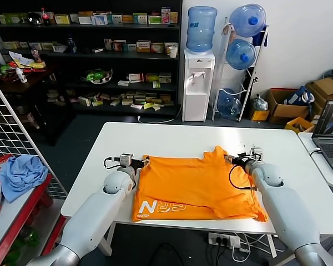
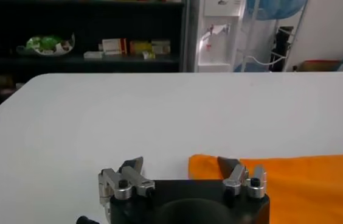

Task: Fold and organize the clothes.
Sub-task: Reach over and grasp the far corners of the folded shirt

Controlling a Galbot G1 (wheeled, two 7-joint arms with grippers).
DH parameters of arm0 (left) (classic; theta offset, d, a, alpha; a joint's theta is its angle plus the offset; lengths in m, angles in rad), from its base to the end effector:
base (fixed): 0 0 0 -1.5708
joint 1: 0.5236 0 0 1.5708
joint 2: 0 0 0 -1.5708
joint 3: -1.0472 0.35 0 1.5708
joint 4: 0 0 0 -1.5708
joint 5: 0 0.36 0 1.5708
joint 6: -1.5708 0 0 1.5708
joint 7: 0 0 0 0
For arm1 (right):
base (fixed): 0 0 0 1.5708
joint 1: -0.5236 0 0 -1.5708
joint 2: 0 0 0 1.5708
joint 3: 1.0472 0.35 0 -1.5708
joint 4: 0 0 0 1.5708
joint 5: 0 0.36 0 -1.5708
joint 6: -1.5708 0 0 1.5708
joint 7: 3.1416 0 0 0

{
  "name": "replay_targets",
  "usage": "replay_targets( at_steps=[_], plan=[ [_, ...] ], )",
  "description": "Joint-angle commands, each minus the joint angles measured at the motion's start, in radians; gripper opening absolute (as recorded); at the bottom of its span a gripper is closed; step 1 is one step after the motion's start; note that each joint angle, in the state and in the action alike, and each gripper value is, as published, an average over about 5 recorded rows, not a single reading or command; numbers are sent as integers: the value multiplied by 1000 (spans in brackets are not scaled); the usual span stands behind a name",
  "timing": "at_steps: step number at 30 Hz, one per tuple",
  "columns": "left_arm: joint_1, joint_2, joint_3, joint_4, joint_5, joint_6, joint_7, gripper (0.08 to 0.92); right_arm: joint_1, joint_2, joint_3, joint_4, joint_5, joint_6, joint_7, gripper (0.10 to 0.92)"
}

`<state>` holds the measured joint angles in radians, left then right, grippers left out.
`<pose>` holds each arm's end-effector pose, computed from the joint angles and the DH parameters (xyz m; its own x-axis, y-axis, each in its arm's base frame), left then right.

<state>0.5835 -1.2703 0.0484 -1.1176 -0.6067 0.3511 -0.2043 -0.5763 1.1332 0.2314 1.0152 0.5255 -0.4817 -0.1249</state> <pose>0.4835 -0.0171 -0.3583 -0.8526 0.1354 0.5046 0.1498 0.9886 -0.0121 0.4998 -0.1490 -0.3362 -0.8013 -0.1251 0.5851 -0.0981 0.9921 0.0778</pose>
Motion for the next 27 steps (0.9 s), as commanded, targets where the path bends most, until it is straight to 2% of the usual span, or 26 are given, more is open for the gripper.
replay_targets(
  at_steps=[1,3,14,17,25,27],
  plan=[
    [0,-7,3,19,-3,16,12,802,28,33,-12,-52,-24,8,6,583],
    [10,-5,3,12,-3,18,15,773,25,31,-13,-48,-24,2,11,523],
    [38,-5,-3,-15,1,12,22,447,8,27,-12,-6,-15,1,42,202],
    [42,-1,-4,-26,2,-6,25,361,0,24,-11,31,2,18,58,138],
    [89,42,-19,-135,0,-70,12,134,-72,-19,-6,235,56,14,128,125],
    [112,63,-21,-179,-4,-94,3,105,-103,-42,0,287,68,6,141,125]
  ],
)
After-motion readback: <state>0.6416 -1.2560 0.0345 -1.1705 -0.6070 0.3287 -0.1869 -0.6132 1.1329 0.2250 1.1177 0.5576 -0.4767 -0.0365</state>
